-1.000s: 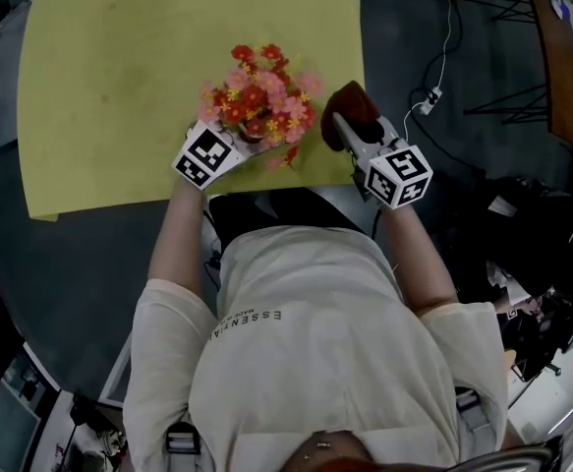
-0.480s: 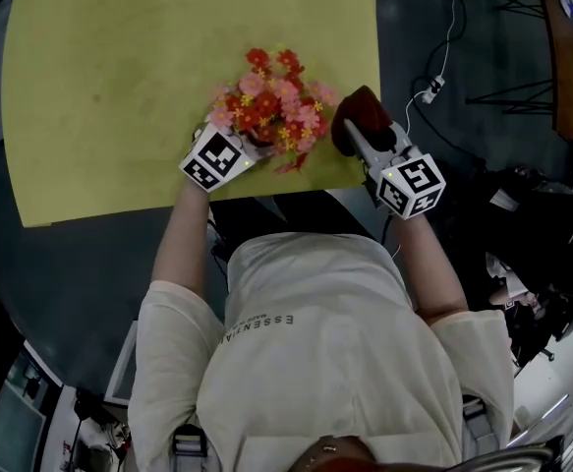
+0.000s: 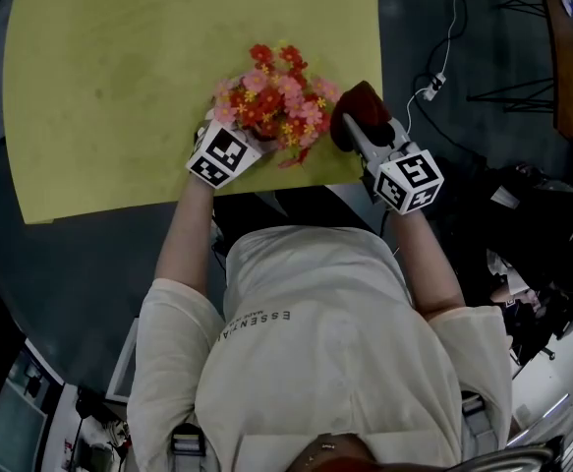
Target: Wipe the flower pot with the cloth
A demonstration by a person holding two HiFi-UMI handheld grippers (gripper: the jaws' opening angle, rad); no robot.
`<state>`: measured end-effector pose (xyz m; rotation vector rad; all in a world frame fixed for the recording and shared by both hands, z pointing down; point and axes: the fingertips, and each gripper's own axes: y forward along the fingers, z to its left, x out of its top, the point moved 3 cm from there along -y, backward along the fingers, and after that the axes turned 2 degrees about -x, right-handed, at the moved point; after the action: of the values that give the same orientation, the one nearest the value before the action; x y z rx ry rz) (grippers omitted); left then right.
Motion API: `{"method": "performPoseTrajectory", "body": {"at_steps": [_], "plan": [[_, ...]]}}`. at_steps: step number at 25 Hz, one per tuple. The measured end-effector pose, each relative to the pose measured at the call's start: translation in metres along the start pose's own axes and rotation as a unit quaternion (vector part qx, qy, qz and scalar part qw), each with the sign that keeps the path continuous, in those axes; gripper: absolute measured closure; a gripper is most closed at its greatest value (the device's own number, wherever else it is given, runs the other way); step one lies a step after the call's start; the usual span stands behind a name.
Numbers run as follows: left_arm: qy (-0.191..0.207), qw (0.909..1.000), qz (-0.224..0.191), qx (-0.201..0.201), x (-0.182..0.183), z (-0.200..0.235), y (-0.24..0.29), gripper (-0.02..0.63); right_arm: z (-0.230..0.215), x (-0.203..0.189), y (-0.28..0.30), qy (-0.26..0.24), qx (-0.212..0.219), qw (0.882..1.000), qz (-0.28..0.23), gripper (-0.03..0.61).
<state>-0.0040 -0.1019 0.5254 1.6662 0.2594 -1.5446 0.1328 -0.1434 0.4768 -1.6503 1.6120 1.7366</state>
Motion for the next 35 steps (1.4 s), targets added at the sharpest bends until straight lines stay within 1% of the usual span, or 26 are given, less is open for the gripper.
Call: {"method": "performPoseTrajectory", "body": {"at_steps": [4,7,9,11,13,15,17,18,19,21,22,24,27,28,29,31,35], "plan": [[0.008,0.9989,0.003,0.046,-0.009,-0.002,-0.016,-0.017,-0.001,0.006,-0.004,0.002,-0.002,1.000,-0.013,0.517],[-0.010,0.9971,-0.012,0.074,-0.012,-0.011,-0.038,-0.017,0.000,0.011,-0.009,0.005,-0.001,1.000,-0.024,0.517],[-0.030,0.9929,-0.033,0.110,-0.011,-0.015,-0.058,-0.015,0.001,0.014,-0.012,0.006,0.002,0.999,-0.031,0.517],[-0.054,0.9839,-0.061,0.159,-0.007,-0.017,-0.080,0.006,0.003,0.015,-0.015,0.005,0.006,0.999,-0.036,0.517],[-0.063,0.9715,-0.089,0.210,0.003,-0.018,-0.103,0.115,0.005,0.014,-0.017,0.003,0.011,0.999,-0.038,0.517],[-0.050,0.9572,-0.115,0.261,0.019,-0.021,-0.123,0.218,0.008,0.011,-0.018,0.002,0.018,0.999,-0.039,0.517],[-0.037,0.9422,-0.142,0.301,0.038,-0.026,-0.140,0.276,0.014,0.009,-0.022,0.000,0.025,0.999,-0.042,0.517],[-0.034,0.9350,-0.151,0.319,0.048,-0.030,-0.148,0.319,0.017,0.009,-0.025,-0.004,0.029,0.999,-0.043,0.517],[-0.033,0.9279,-0.155,0.337,0.059,-0.033,-0.155,0.367,0.020,0.010,-0.028,-0.010,0.032,0.998,-0.046,0.517],[-0.031,0.9151,-0.160,0.369,0.076,-0.038,-0.167,0.428,0.027,0.014,-0.033,-0.023,0.035,0.998,-0.053,0.517],[-0.027,0.9108,-0.165,0.378,0.081,-0.042,-0.172,0.451,0.031,0.015,-0.035,-0.028,0.033,0.997,-0.057,0.517],[-0.022,0.9059,-0.174,0.386,0.085,-0.051,-0.180,0.494,0.042,0.015,-0.039,-0.040,0.024,0.997,-0.064,0.517],[-0.031,0.8992,-0.180,0.398,0.083,-0.061,-0.190,0.555,0.058,0.013,-0.044,-0.066,0.006,0.995,-0.079,0.517],[-0.035,0.8977,-0.182,0.400,0.082,-0.065,-0.193,0.587,0.062,0.012,-0.046,-0.072,0.000,0.994,-0.084,0.517],[-0.039,0.8969,-0.184,0.400,0.083,-0.070,-0.195,0.602,0.066,0.010,-0.050,-0.075,-0.006,0.993,-0.088,0.517],[-0.044,0.8975,-0.186,0.398,0.086,-0.087,-0.203,0.603,0.076,0.003,-0.061,-0.073,-0.020,0.993,-0.090,0.517],[-0.040,0.9048,-0.186,0.381,0.093,-0.129,-0.217,0.603,0.102,-0.014,-0.091,-0.060,-0.046,0.993,-0.091,0.517]]}}
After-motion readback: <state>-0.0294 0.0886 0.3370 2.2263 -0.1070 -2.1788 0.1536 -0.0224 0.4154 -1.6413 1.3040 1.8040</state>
